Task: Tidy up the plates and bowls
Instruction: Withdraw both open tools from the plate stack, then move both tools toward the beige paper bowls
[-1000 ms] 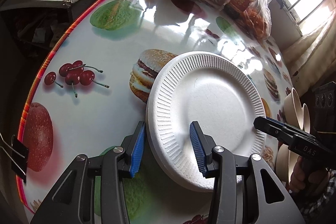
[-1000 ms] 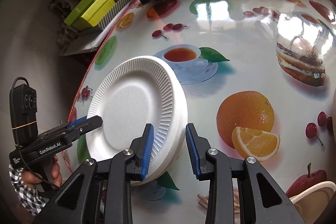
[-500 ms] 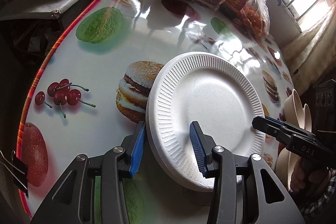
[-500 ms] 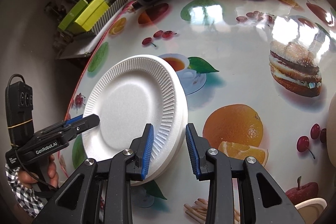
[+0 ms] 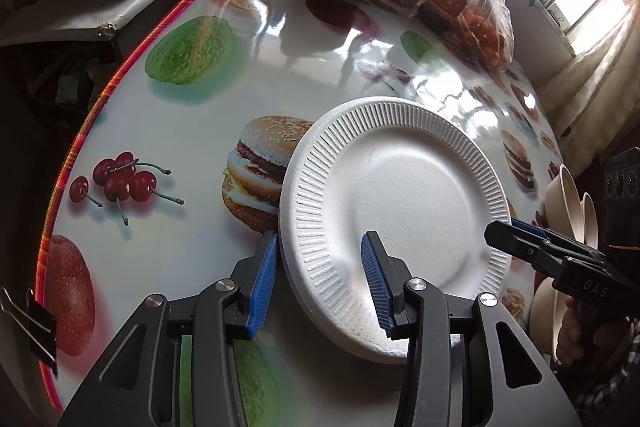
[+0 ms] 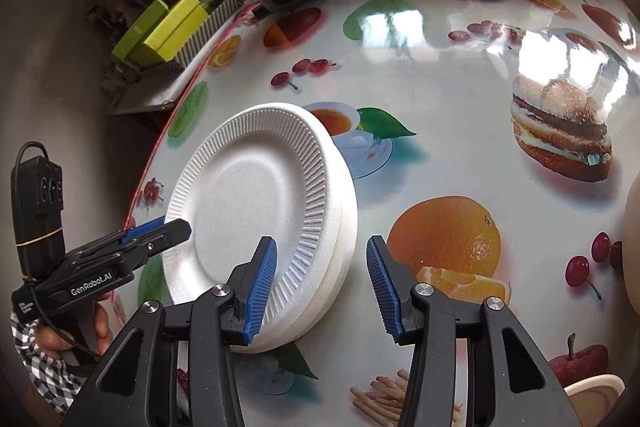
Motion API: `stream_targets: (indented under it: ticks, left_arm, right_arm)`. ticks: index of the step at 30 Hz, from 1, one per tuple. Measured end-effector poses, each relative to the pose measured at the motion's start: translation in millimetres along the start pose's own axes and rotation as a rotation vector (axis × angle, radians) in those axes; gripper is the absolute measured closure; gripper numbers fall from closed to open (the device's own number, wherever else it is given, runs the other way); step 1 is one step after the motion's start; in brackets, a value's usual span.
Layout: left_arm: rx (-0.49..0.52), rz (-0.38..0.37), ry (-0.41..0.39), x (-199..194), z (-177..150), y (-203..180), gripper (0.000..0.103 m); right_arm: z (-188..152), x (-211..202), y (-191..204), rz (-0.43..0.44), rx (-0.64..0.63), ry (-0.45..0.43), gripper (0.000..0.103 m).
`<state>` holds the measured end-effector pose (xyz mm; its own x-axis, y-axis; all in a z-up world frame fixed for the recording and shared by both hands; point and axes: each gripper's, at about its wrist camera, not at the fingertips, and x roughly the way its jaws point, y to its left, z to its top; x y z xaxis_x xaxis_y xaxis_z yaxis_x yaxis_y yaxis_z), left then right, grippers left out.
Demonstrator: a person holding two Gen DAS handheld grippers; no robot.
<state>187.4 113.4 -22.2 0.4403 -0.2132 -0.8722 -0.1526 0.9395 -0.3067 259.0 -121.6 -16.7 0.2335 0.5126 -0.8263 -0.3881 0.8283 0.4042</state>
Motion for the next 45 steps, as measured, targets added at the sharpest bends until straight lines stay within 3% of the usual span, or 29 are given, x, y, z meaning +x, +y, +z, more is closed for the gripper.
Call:
stream_targets:
  ticks: [11,27,34,45]
  left_arm:
    - [0.022,0.037,-0.056,-19,-3,-5,0.055]
    - [0.156,0.130,-0.234,-69,-35,-42,0.055]
    - [0.227,0.107,-0.273,-79,-50,-74,0.055]
    - [0.332,0.012,-0.284,-83,-60,-129,0.055]
  right_arm:
    - [-4,-16,5,-0.023,-0.017,-0.045,0.050]
    - [-40,-70,19,-0.122,-0.062,-0.209,0.040]
    - [-59,-99,18,-0.195,-0.061,-0.296,0.038]
    - [-90,-141,3,-0.305,-0.035,-0.394,0.034]
